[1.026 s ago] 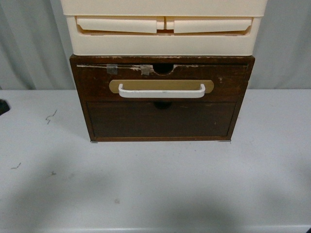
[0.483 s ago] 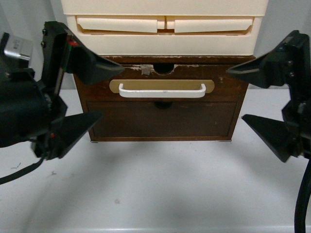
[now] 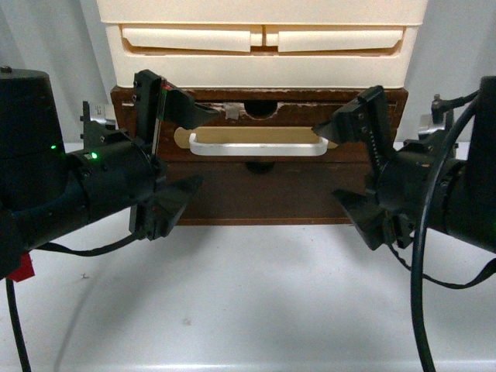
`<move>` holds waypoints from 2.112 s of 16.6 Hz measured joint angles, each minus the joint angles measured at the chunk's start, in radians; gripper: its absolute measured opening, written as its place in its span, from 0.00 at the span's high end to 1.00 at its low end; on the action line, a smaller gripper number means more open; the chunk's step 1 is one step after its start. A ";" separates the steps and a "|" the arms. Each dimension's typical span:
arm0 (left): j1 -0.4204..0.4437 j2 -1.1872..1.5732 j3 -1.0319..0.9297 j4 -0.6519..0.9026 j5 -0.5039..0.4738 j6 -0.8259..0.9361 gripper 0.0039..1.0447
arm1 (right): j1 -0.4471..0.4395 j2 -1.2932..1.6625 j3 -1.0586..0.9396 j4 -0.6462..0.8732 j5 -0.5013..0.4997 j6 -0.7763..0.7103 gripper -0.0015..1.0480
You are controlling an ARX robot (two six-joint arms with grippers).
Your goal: Open drawer
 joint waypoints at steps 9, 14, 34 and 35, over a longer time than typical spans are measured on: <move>0.018 0.081 0.099 -0.063 -0.021 -0.008 0.25 | 0.021 0.105 0.160 -0.073 0.079 -0.010 0.16; 0.025 0.083 0.099 -0.026 -0.013 -0.030 0.75 | 0.040 0.105 0.183 -0.049 0.089 -0.011 0.65; 0.081 -0.661 -0.695 -0.106 0.053 0.109 0.21 | 0.262 -0.325 -0.467 0.093 0.131 -0.087 0.16; 0.098 -0.750 -0.708 -0.204 0.046 0.175 0.13 | 0.286 -0.265 -0.492 0.235 0.290 -0.204 0.21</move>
